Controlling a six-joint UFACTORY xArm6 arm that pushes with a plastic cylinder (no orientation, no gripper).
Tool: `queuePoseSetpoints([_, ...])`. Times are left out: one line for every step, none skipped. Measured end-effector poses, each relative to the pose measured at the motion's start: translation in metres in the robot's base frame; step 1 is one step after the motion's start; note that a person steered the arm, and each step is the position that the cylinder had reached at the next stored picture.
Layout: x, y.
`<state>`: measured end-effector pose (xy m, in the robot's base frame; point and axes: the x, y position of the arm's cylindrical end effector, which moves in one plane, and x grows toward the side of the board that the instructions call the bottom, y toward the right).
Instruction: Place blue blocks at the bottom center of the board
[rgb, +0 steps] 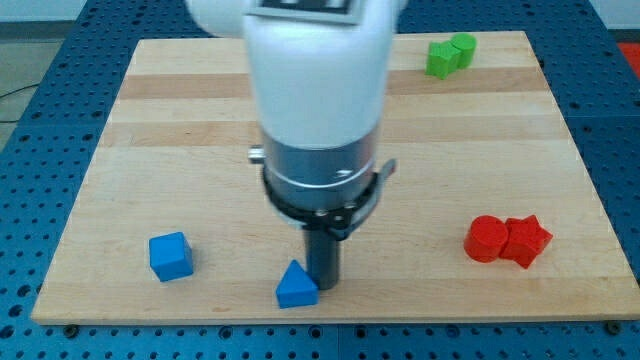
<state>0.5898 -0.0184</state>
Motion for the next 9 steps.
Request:
queuePoseSetpoints([-0.008, 0.021])
queuePoseSetpoints([-0.032, -0.046])
queuePoseSetpoints([-0.06, -0.15])
queuePoseSetpoints([-0.089, -0.202])
queuePoseSetpoints([-0.062, -0.213])
queuePoseSetpoints([-0.006, -0.213])
queuePoseSetpoints([-0.006, -0.165])
queuePoseSetpoints([-0.005, -0.109])
queuePoseSetpoints([0.029, -0.109])
